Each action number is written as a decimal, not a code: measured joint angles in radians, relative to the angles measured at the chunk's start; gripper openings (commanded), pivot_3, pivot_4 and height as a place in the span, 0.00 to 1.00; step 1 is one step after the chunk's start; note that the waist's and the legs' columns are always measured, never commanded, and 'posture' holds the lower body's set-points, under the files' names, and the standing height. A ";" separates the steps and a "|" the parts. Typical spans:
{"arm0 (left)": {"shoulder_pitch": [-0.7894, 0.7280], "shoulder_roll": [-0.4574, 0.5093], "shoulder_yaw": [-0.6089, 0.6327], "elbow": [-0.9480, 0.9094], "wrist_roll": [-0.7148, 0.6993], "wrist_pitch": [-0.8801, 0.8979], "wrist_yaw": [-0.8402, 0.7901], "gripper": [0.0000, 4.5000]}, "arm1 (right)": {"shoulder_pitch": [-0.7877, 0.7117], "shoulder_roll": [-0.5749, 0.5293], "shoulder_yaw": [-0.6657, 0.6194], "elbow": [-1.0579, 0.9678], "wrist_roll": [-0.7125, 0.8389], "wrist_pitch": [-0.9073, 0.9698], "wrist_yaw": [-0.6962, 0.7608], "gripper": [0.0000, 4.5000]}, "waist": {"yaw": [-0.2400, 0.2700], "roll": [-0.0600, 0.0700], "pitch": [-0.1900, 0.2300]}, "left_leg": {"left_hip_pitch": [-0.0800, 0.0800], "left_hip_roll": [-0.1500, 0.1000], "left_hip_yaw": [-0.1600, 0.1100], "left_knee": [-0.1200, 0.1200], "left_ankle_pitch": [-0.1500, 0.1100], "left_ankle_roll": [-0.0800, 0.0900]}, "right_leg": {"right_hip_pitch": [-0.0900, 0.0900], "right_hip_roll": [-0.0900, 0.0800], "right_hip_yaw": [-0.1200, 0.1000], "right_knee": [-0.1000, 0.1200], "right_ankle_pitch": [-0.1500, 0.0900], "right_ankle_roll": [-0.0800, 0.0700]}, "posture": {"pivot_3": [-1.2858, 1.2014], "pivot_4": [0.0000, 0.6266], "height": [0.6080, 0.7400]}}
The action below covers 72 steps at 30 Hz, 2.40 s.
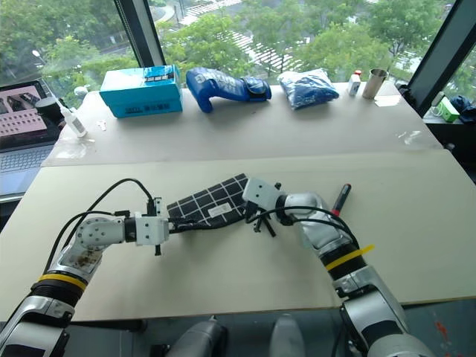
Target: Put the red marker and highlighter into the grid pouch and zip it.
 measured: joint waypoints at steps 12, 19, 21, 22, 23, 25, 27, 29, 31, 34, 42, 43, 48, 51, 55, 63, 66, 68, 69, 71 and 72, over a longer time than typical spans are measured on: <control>0.048 -0.002 0.004 -0.082 -0.060 0.136 -0.008 0.00 | -0.037 0.120 -0.229 0.104 0.160 0.089 -0.119 0.57 | -0.004 0.000 0.000 | -0.002 0.000 -0.006 0.000 0.000 -0.001 | -0.002 0.000 0.000 -0.001 0.000 0.000 | 0.52 0.24 1.00; 0.054 -0.025 0.018 -0.124 -0.096 0.200 0.010 0.00 | -0.040 0.093 -0.362 0.102 0.261 0.205 -0.154 0.99 | -0.005 0.000 0.000 | -0.003 0.000 -0.006 -0.001 0.000 0.000 | -0.002 0.000 0.001 0.000 0.000 0.000 | 0.52 0.24 1.00; 0.060 -0.040 0.031 -0.159 -0.132 0.244 0.021 0.00 | -0.043 0.067 -0.418 0.089 0.308 0.274 -0.165 0.99 | -0.004 0.000 0.000 | -0.003 0.000 -0.006 -0.001 0.000 0.000 | -0.003 0.000 0.001 -0.001 0.000 0.000 | 0.52 0.24 1.00; 0.067 -0.047 0.042 -0.186 -0.155 0.272 0.023 0.00 | -0.046 0.037 -0.446 0.072 0.344 0.339 -0.156 0.99 | -0.004 0.000 0.000 | -0.004 0.000 -0.006 -0.001 0.000 0.000 | -0.003 0.000 0.001 -0.001 0.000 0.000 | 0.52 0.24 1.00; 0.073 -0.050 0.048 -0.204 -0.167 0.291 0.024 0.00 | -0.045 0.012 -0.461 0.053 0.360 0.368 -0.146 0.99 | -0.004 0.000 0.000 | -0.004 0.000 -0.006 -0.001 0.000 0.000 | -0.003 0.000 0.001 -0.001 0.000 0.000 | 0.52 0.24 1.00; 0.085 -0.058 0.056 -0.234 -0.194 0.330 0.024 0.00 | -0.027 -0.052 -0.455 -0.018 0.372 0.390 -0.103 0.99 | -0.003 0.001 0.001 | -0.005 0.000 -0.006 -0.001 0.000 0.001 | -0.004 0.000 0.001 -0.001 0.000 0.000 | 0.52 0.24 1.00; 0.090 -0.061 0.059 -0.250 -0.206 0.357 0.024 0.00 | -0.005 -0.100 -0.449 -0.082 0.379 0.396 -0.064 0.99 | -0.006 0.001 0.001 | -0.005 0.000 -0.005 -0.001 0.000 0.001 | -0.004 0.000 0.000 -0.001 0.000 0.000 | 0.52 0.24 1.00; 0.091 -0.064 0.062 -0.266 -0.216 0.376 0.024 0.00 | 0.017 -0.133 -0.439 -0.131 0.389 0.402 -0.031 0.99 | -0.009 0.001 0.001 | -0.005 0.000 -0.005 -0.001 -0.002 0.003 | -0.004 0.000 0.000 -0.001 0.000 0.000 | 0.52 0.24 1.00; 0.090 -0.064 0.064 -0.284 -0.221 0.394 0.024 0.00 | 0.030 -0.150 -0.419 -0.168 0.394 0.407 -0.014 0.99 | -0.011 0.001 0.001 | -0.005 0.000 -0.004 -0.001 -0.003 0.005 | -0.004 0.000 0.000 -0.001 0.000 0.000 | 0.52 0.24 1.00; 0.090 -0.064 0.063 -0.290 -0.222 0.400 0.023 0.00 | 0.044 -0.152 -0.397 -0.202 0.396 0.423 0.001 0.99 | -0.009 0.001 0.001 | -0.005 0.000 -0.004 0.000 -0.003 0.004 | -0.004 0.000 0.000 -0.001 0.000 0.000 | 0.52 0.24 1.00; 0.091 -0.067 0.064 -0.285 -0.217 0.396 0.025 0.00 | 0.146 -0.148 -0.372 -0.270 0.423 0.470 -0.004 0.99 | 0.002 0.001 0.001 | -0.006 0.000 -0.005 0.001 -0.002 0.004 | -0.003 -0.001 0.000 -0.002 0.000 0.000 | 0.52 0.24 1.00; 0.091 -0.067 0.064 -0.283 -0.215 0.395 0.025 0.00 | 0.146 -0.145 -0.384 -0.272 0.438 0.477 -0.007 0.99 | 0.002 0.001 0.001 | -0.006 0.000 -0.005 0.001 -0.002 0.004 | -0.003 -0.001 0.000 -0.002 0.000 0.000 | 0.52 0.24 1.00; 0.091 -0.067 0.069 -0.275 -0.212 0.394 0.035 0.00 | 0.152 -0.142 -0.460 -0.318 0.532 0.552 -0.026 0.99 | 0.002 0.001 0.001 | -0.006 0.000 -0.006 0.001 -0.002 0.004 | -0.003 -0.001 0.000 -0.002 0.000 0.000 | 0.52 0.24 1.00; 0.090 -0.071 0.070 -0.274 -0.212 0.394 0.041 0.00 | 0.169 -0.096 -0.457 -0.338 0.557 0.583 -0.055 0.99 | 0.001 0.001 0.001 | -0.006 0.000 -0.006 0.001 -0.002 0.004 | -0.003 -0.001 0.000 -0.002 0.000 0.000 | 0.52 0.24 1.00; 0.089 -0.079 0.070 -0.273 -0.212 0.395 0.045 0.00 | 0.219 -0.037 -0.412 -0.339 0.552 0.590 -0.098 0.99 | 0.003 0.001 0.001 | -0.006 0.000 -0.006 0.001 -0.002 0.003 | -0.003 -0.002 0.000 -0.002 0.000 0.000 | 0.52 0.24 1.00; 0.090 -0.081 0.070 -0.270 -0.212 0.394 0.046 0.00 | 0.213 0.000 -0.355 -0.291 0.498 0.539 -0.155 0.88 | -0.001 0.001 0.001 | -0.006 -0.001 -0.006 0.001 -0.001 0.001 | -0.004 -0.001 0.000 -0.002 0.000 0.000 | 0.52 0.24 1.00; 0.090 -0.082 0.070 -0.270 -0.212 0.394 0.046 0.00 | 0.212 0.023 -0.316 -0.287 0.479 0.519 -0.158 0.70 | -0.001 0.001 0.001 | -0.006 -0.001 -0.006 0.001 -0.001 0.001 | -0.004 -0.001 0.000 -0.002 0.000 0.000 | 0.52 0.24 1.00; 0.090 -0.085 0.070 -0.270 -0.212 0.394 0.051 0.00 | 0.212 0.036 -0.300 -0.288 0.475 0.510 -0.159 0.54 | 0.000 0.001 0.001 | -0.006 -0.001 -0.006 0.001 0.000 0.001 | -0.004 -0.001 0.000 -0.002 0.000 0.000 | 0.52 0.24 1.00; 0.090 -0.086 0.070 -0.270 -0.212 0.394 0.053 0.00 | 0.212 0.039 -0.295 -0.288 0.475 0.510 -0.158 0.49 | 0.000 0.001 0.001 | -0.006 -0.001 -0.006 0.001 0.000 0.001 | -0.004 -0.001 0.000 -0.002 0.000 0.000 | 0.52 0.24 1.00; 0.090 -0.089 0.070 -0.270 -0.211 0.394 0.057 0.00 | 0.212 0.040 -0.287 -0.290 0.475 0.510 -0.154 0.31 | 0.001 0.001 0.001 | -0.006 -0.001 -0.006 0.001 0.000 0.001 | -0.004 -0.001 0.000 -0.002 0.000 0.000 | 0.52 0.24 1.00; 0.090 -0.089 0.070 -0.270 -0.211 0.395 0.060 0.00 | 0.212 0.039 -0.283 -0.293 0.475 0.510 -0.151 0.24 | 0.002 0.001 0.001 | -0.006 -0.001 -0.006 0.001 0.000 0.001 | -0.004 -0.001 0.000 -0.002 0.000 0.000 | 0.52 0.24 1.00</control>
